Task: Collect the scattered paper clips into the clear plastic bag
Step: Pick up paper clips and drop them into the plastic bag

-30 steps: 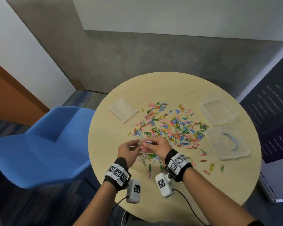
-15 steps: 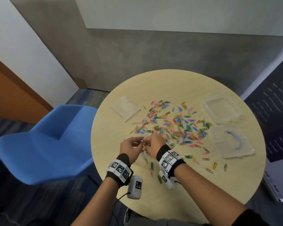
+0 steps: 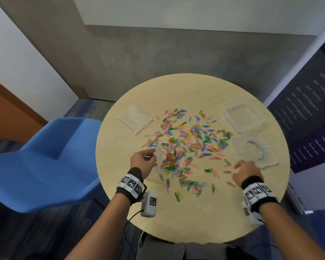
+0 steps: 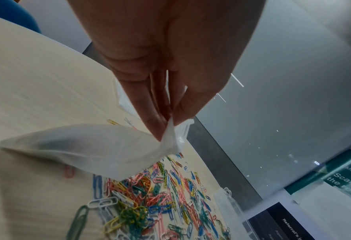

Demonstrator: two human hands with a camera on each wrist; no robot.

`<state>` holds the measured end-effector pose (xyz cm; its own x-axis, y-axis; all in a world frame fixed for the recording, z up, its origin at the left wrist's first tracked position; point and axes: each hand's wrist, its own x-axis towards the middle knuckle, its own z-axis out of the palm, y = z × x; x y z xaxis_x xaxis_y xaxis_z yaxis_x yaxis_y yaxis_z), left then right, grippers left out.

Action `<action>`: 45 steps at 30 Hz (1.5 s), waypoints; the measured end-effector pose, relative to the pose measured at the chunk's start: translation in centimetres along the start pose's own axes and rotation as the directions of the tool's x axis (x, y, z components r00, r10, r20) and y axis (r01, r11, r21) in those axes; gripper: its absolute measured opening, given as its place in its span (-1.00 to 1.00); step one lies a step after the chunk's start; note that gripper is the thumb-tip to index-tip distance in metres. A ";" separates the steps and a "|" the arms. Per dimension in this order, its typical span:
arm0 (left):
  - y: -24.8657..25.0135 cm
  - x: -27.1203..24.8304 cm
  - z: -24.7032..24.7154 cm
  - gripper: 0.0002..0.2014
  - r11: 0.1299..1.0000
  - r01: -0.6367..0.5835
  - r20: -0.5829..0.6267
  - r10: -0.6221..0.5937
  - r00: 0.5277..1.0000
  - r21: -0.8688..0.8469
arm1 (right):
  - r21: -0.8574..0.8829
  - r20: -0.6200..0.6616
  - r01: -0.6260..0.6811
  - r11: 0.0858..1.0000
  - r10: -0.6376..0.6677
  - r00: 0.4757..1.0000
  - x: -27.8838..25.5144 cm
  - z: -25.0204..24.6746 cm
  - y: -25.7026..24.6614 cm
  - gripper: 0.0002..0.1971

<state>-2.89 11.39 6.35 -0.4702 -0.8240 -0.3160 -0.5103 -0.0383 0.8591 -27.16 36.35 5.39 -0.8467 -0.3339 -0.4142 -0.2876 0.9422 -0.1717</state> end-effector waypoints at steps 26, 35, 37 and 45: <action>-3.3 -3.0 -4.1 -0.78 0.999 -0.002 -0.056 -0.001 0.998 -0.052 | 0.108 0.176 0.351 0.930 -0.365 0.914 -6.1 10.3 -9.5 0.06; -2.6 -2.6 -2.3 -0.79 0.998 -0.001 -0.013 0.000 1.000 -0.064 | 0.052 0.085 0.533 0.845 -0.535 0.840 -4.5 10.6 -13.3 -0.61; -2.4 -2.5 -2.0 -0.80 0.998 -0.002 -0.008 0.002 1.000 -0.070 | 0.051 0.075 0.528 0.848 -0.531 0.844 -3.8 10.1 -13.3 -0.69; -1.6 -1.8 -1.0 -0.74 0.996 0.000 0.025 0.003 1.000 -0.089 | 0.821 0.323 -0.105 0.562 -0.304 0.896 -2.3 6.4 -12.9 -0.71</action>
<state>-0.49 12.32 5.96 -0.4895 -0.8097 -0.3237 -0.4441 -0.0880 0.8917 -18.63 24.83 2.85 -0.5273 -0.5940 -0.6076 0.2945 0.5430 -0.7864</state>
